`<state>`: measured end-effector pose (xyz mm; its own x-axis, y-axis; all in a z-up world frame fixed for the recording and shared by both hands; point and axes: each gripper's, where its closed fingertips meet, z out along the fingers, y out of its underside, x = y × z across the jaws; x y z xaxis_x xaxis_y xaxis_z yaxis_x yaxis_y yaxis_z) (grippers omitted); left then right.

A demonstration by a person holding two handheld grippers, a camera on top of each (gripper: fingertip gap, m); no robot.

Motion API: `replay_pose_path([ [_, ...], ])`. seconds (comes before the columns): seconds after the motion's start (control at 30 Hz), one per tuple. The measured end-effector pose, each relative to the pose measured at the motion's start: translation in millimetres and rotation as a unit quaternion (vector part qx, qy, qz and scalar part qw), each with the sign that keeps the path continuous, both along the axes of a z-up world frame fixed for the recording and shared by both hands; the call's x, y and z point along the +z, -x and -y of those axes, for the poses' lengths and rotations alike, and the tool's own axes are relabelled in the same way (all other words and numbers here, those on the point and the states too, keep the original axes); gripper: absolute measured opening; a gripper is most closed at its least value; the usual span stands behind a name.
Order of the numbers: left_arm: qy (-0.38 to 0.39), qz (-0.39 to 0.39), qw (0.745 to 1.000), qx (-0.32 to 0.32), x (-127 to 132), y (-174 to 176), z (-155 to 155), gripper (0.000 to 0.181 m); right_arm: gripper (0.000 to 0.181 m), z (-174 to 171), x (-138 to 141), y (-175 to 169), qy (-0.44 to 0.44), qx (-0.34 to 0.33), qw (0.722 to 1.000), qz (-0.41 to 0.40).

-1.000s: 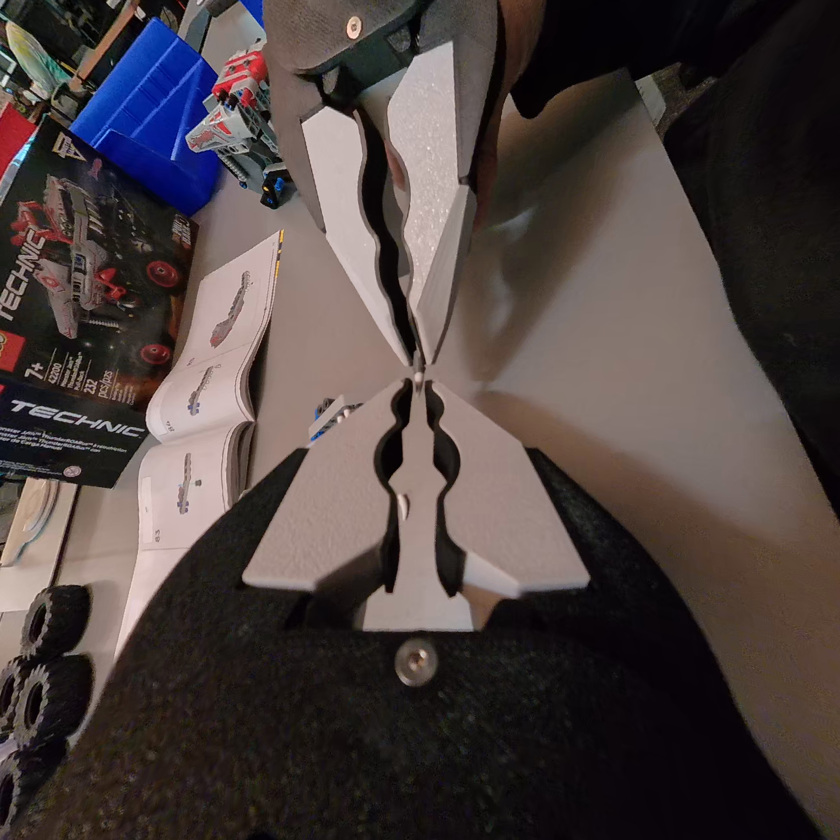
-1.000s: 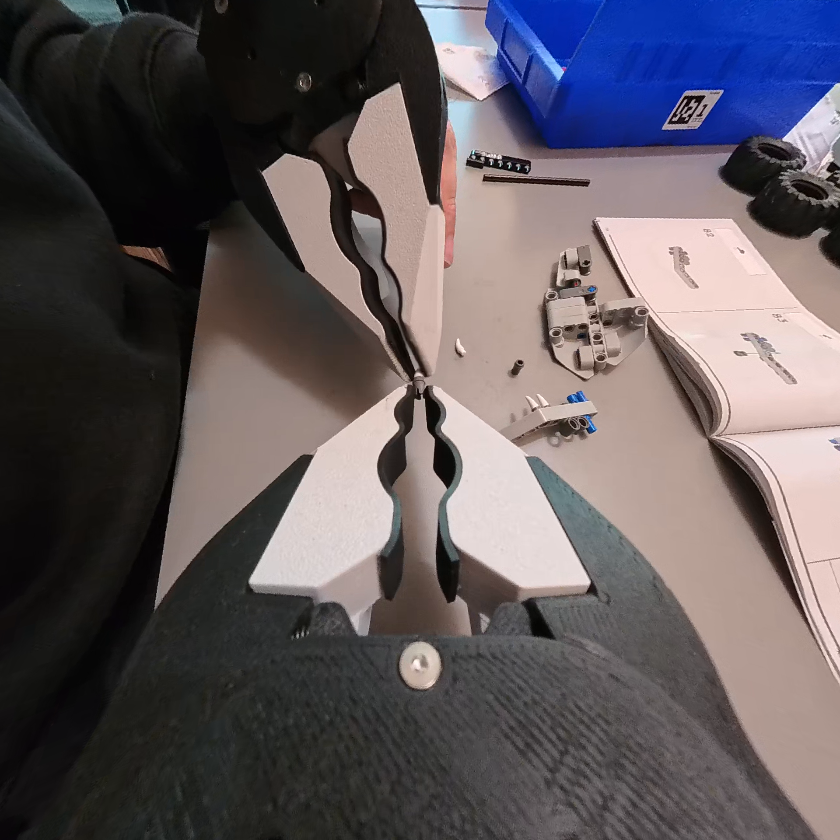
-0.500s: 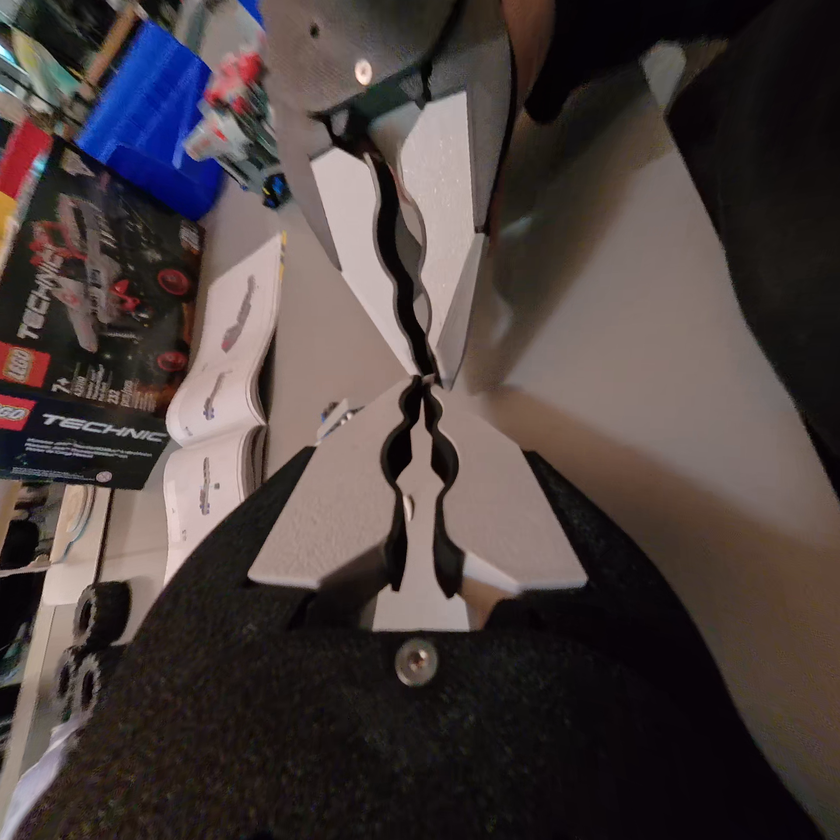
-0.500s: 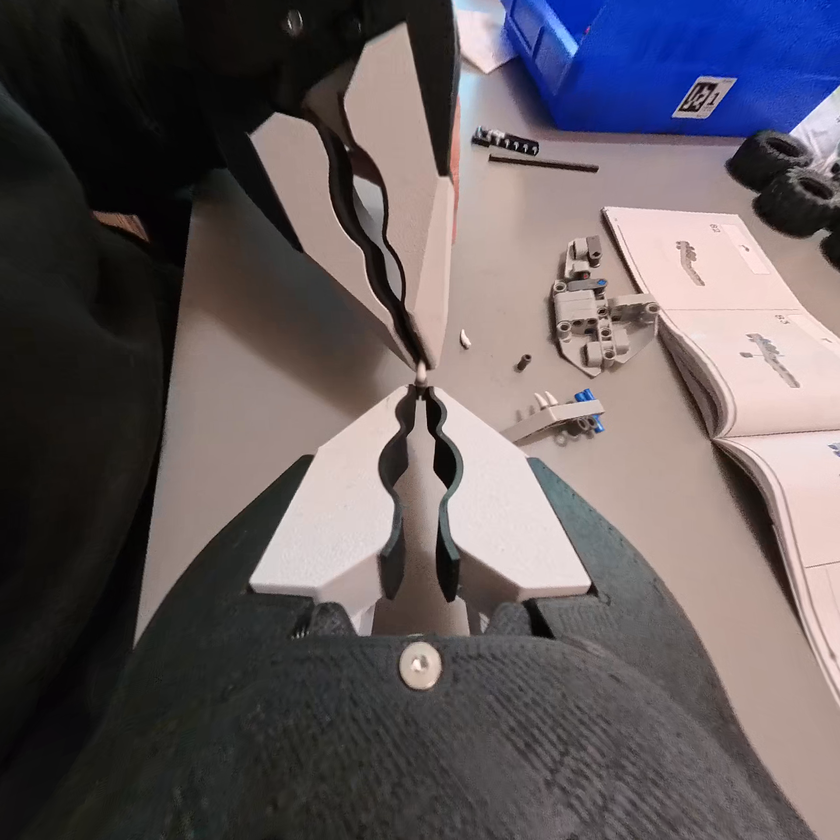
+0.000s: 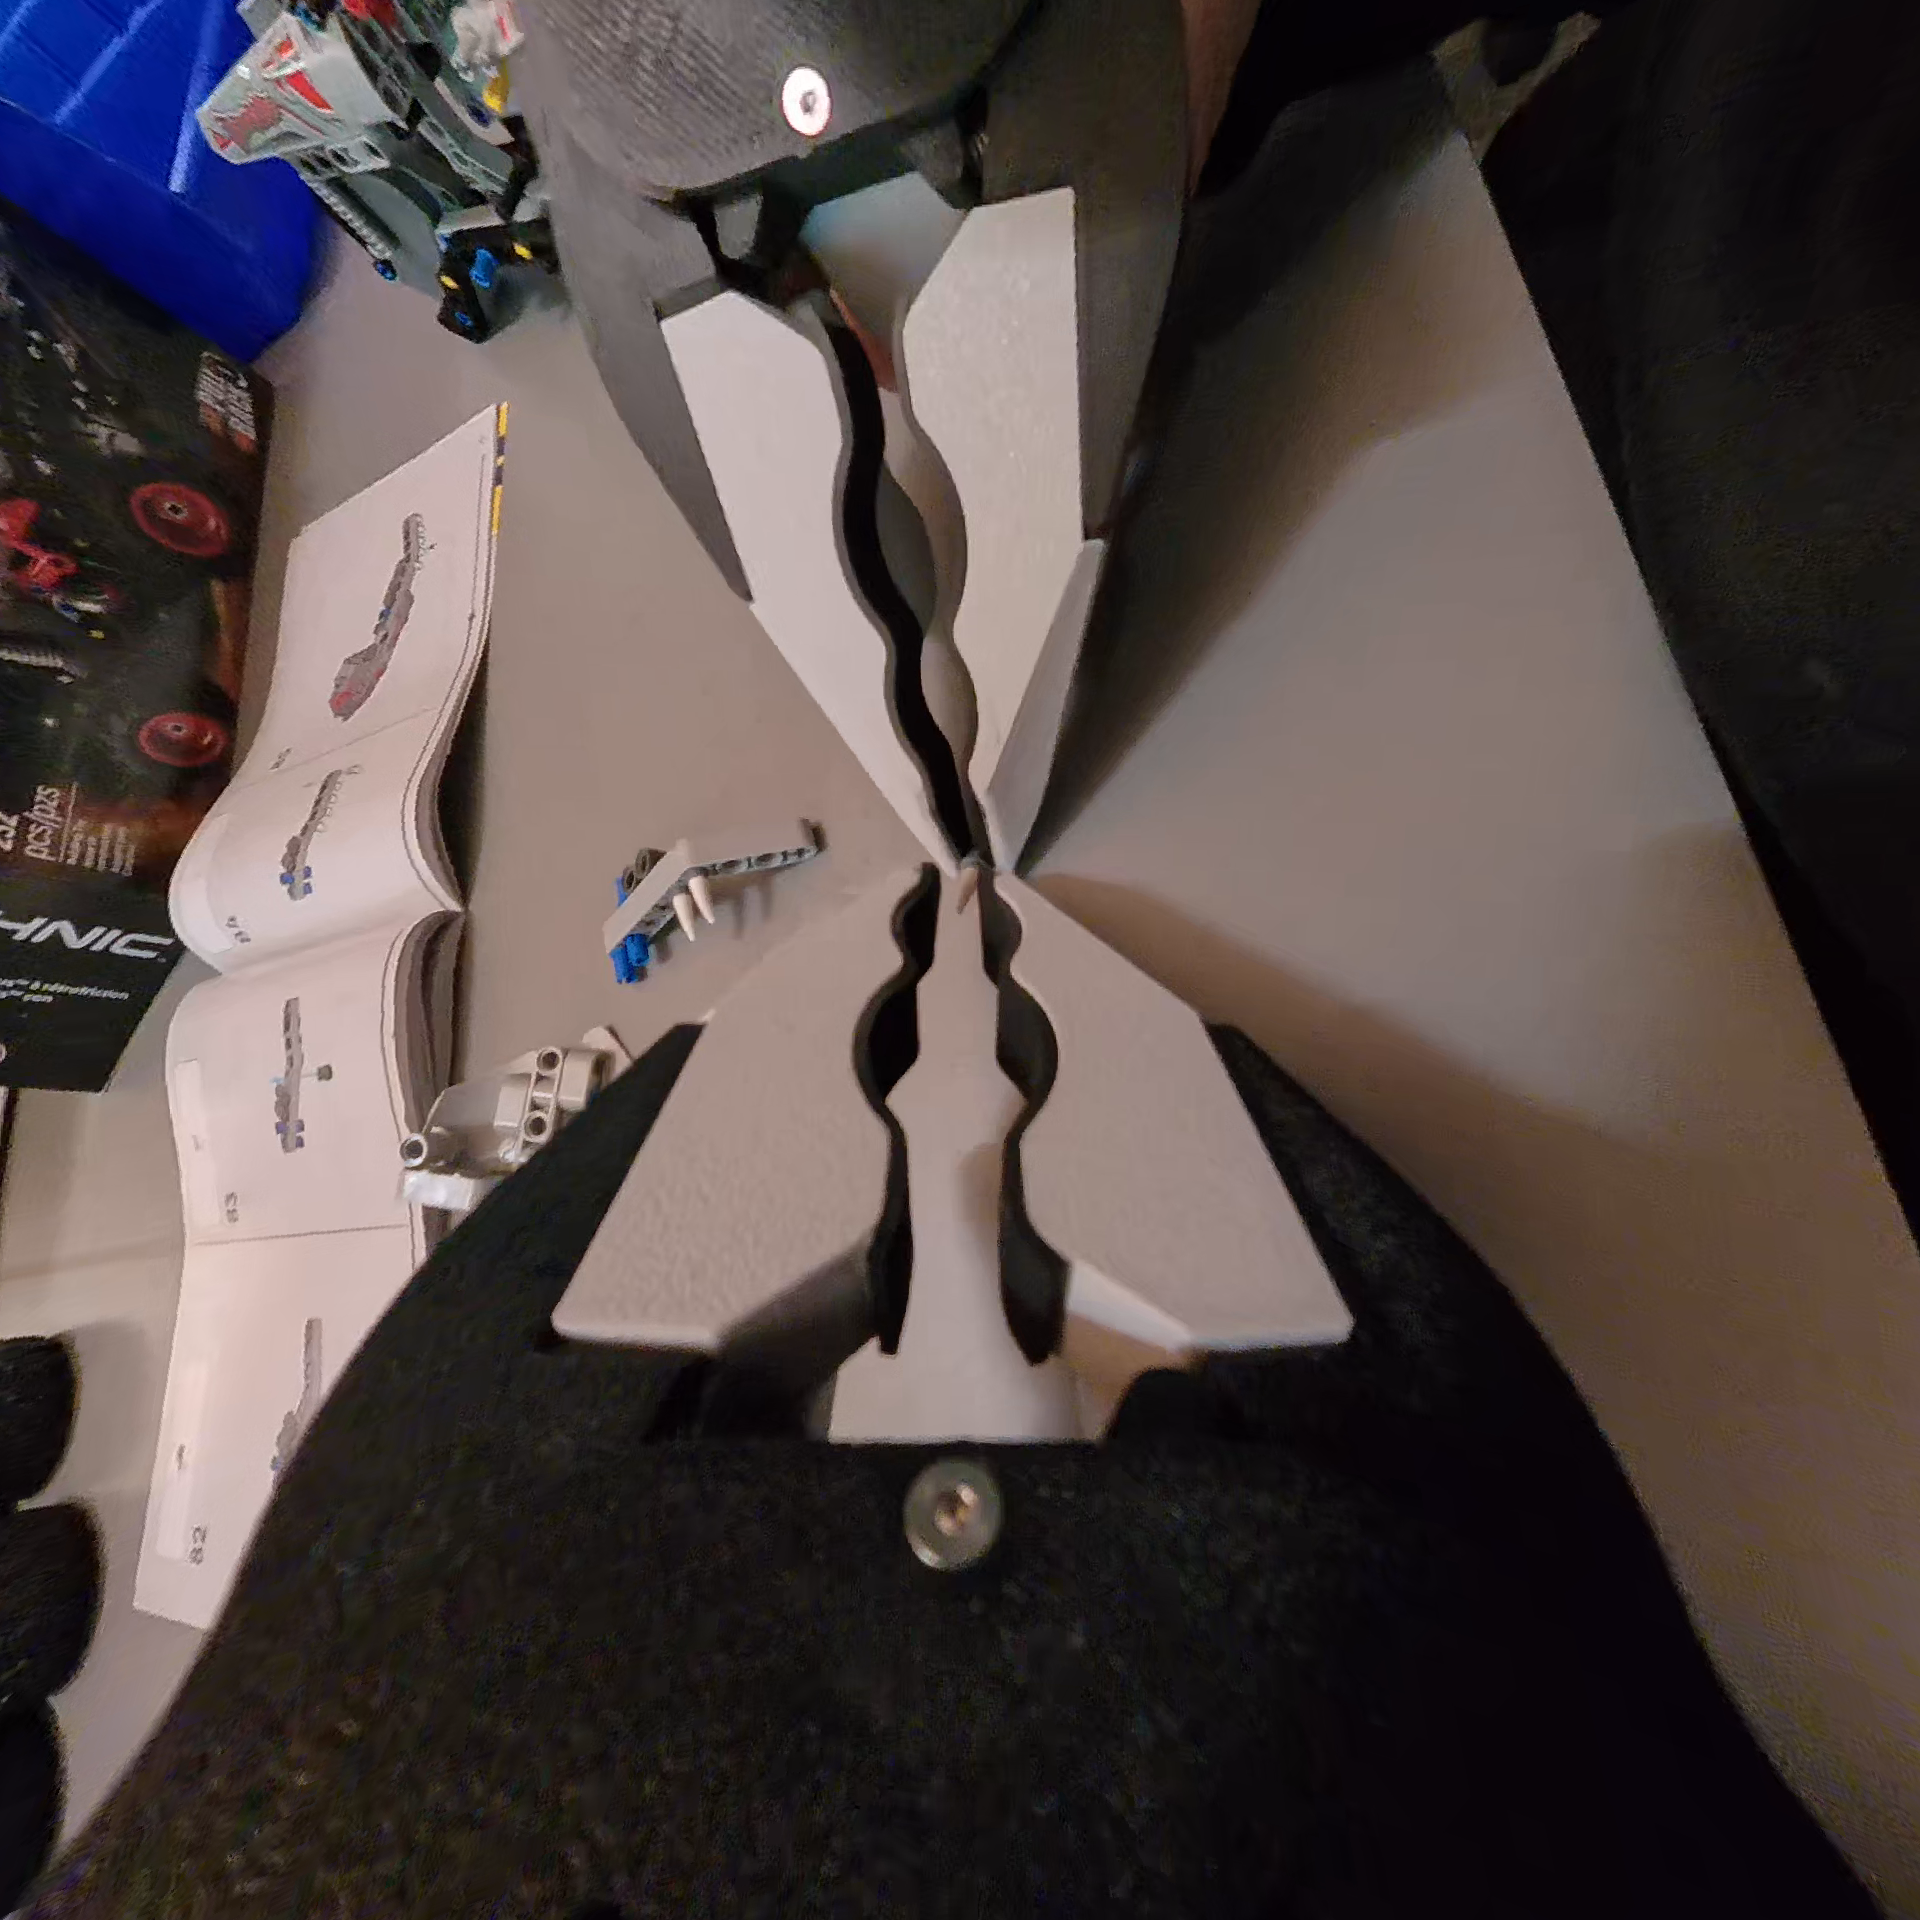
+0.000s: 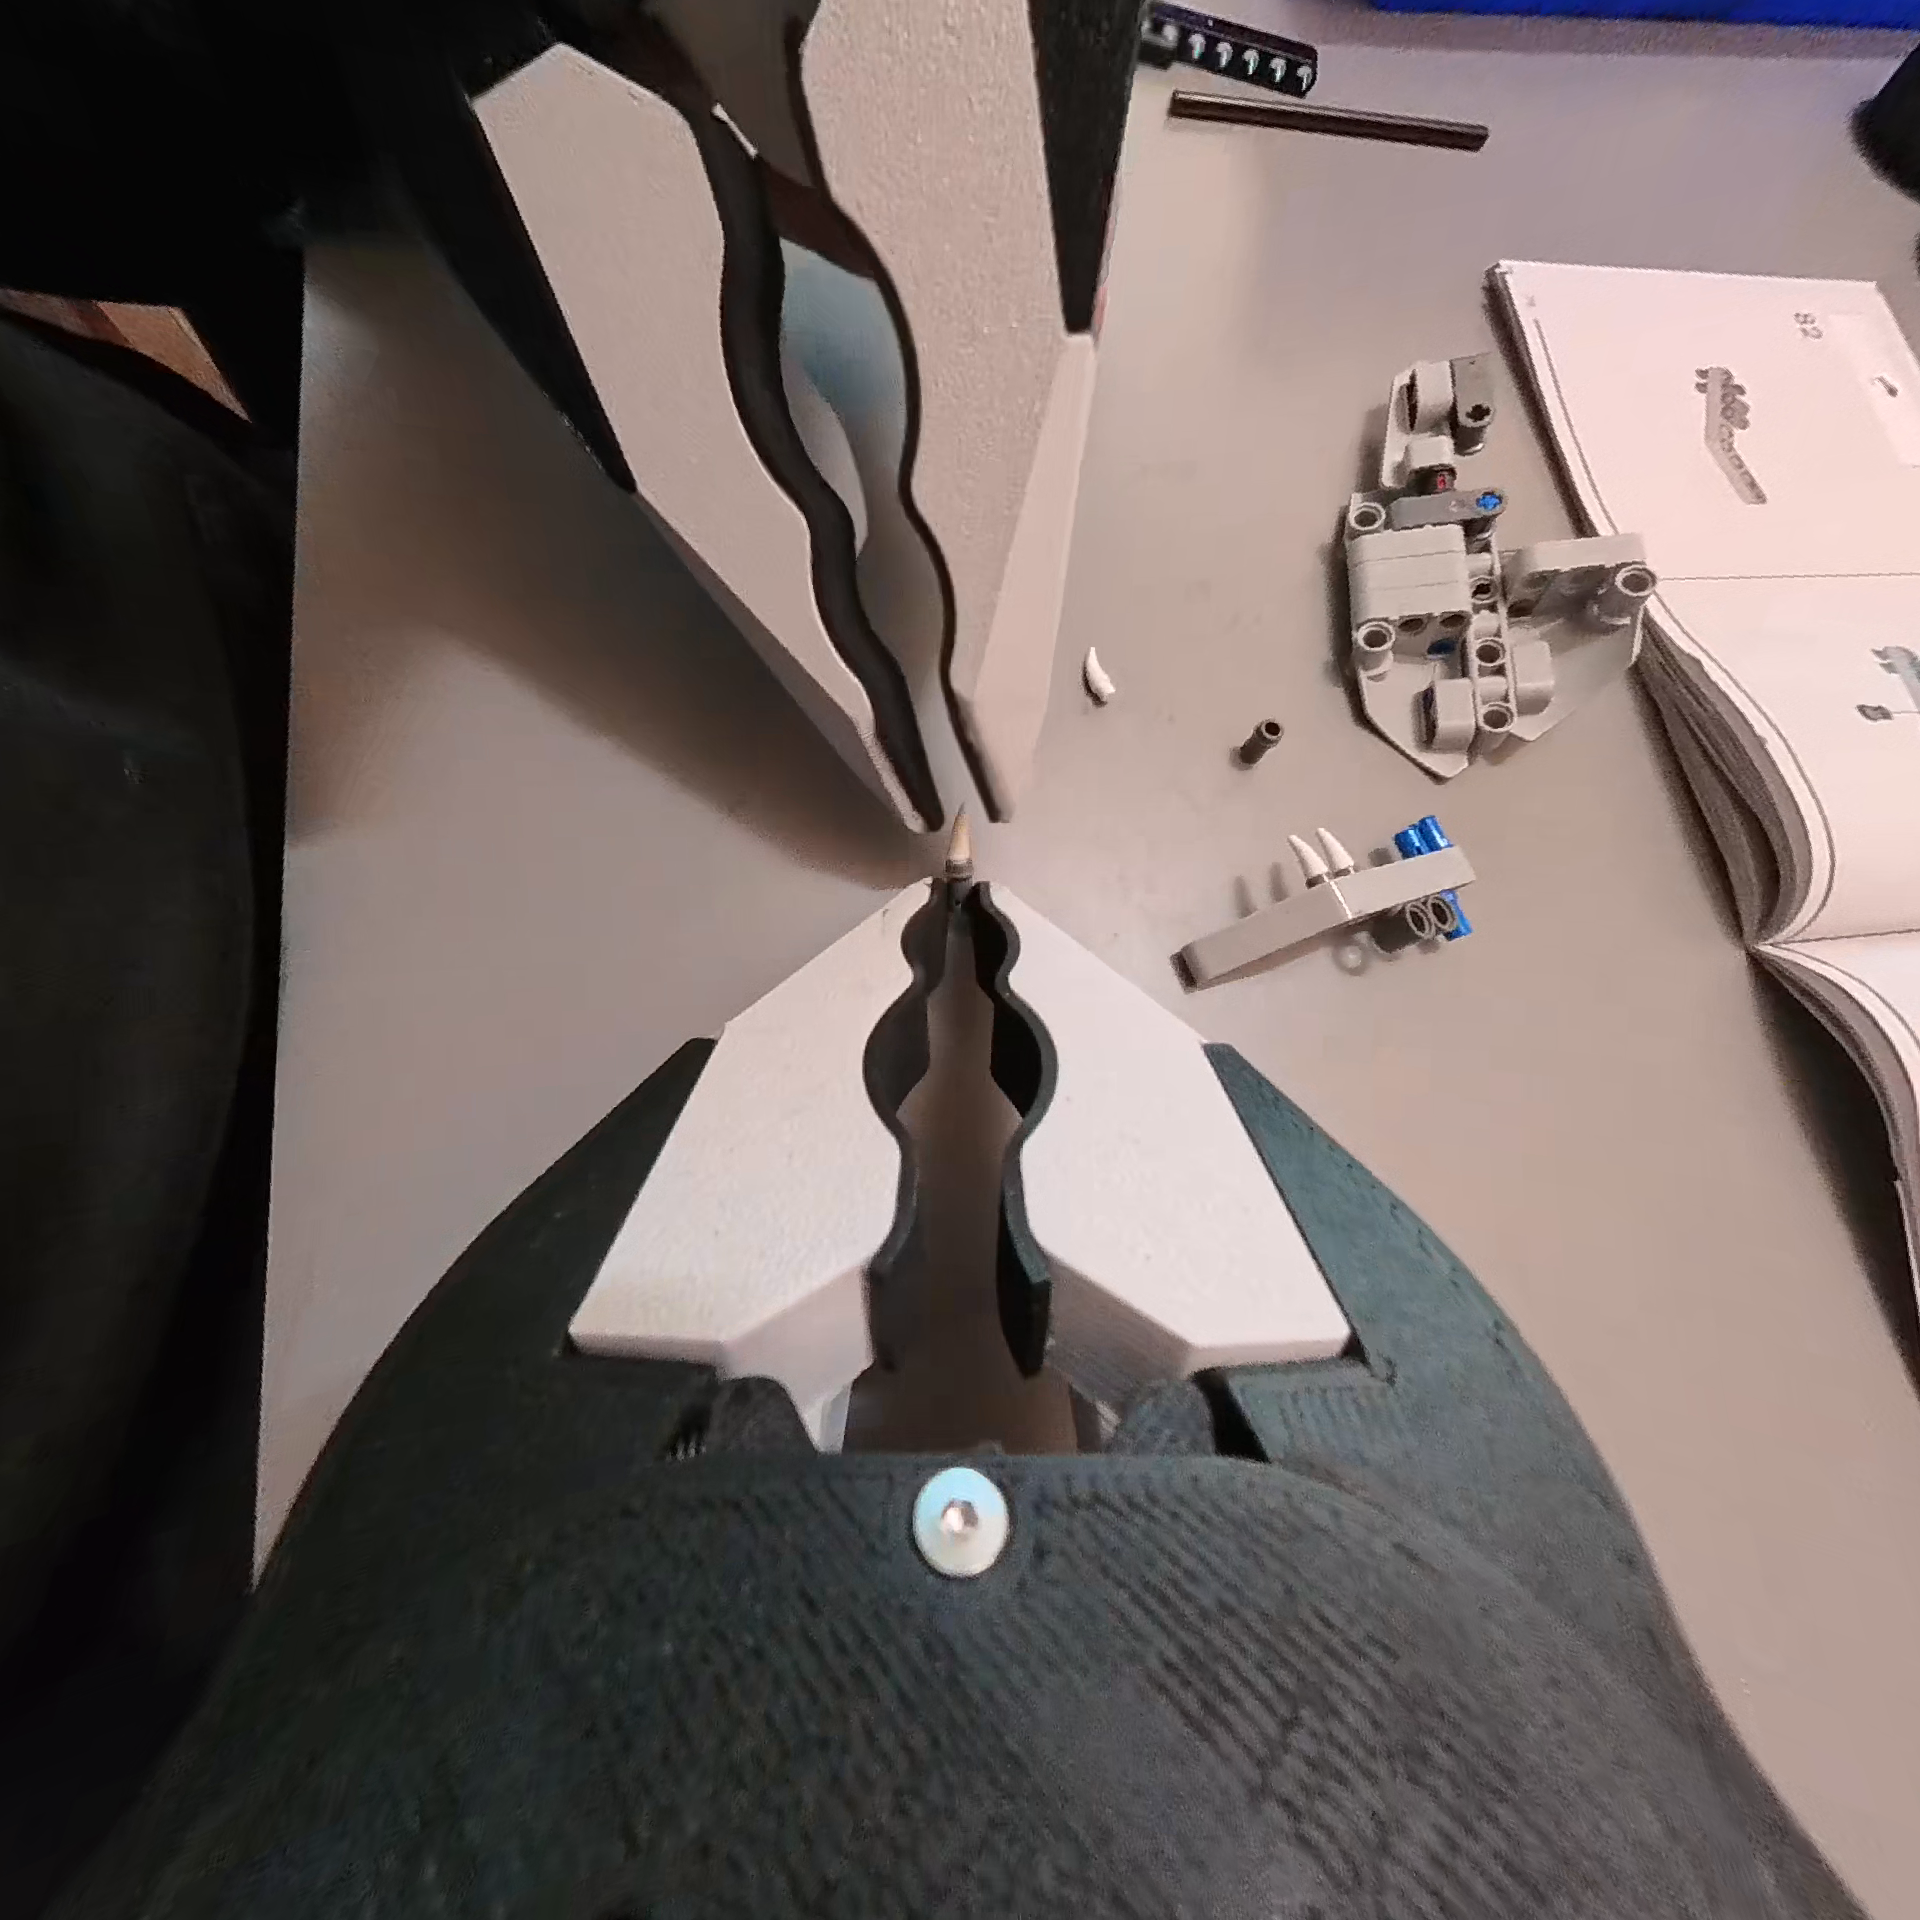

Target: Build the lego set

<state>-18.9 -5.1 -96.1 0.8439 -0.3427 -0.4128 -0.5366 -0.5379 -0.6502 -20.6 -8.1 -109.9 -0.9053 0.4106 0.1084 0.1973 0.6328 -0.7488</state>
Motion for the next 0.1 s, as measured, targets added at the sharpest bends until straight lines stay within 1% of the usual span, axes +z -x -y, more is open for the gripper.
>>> replay_pose_path([
  [0.03,0.007,-0.006,1.000,-0.003,-2.1,-0.2,0.0,0.001,0.003,0.4,0.0,0.3,0.000,0.000,1.000,0.000],
  [0.1,0.017,-0.018,1.000,-0.005,-4.9,0.7,0.4,0.000,0.003,0.6,-0.1,0.2,0.000,0.000,1.000,0.001],
])
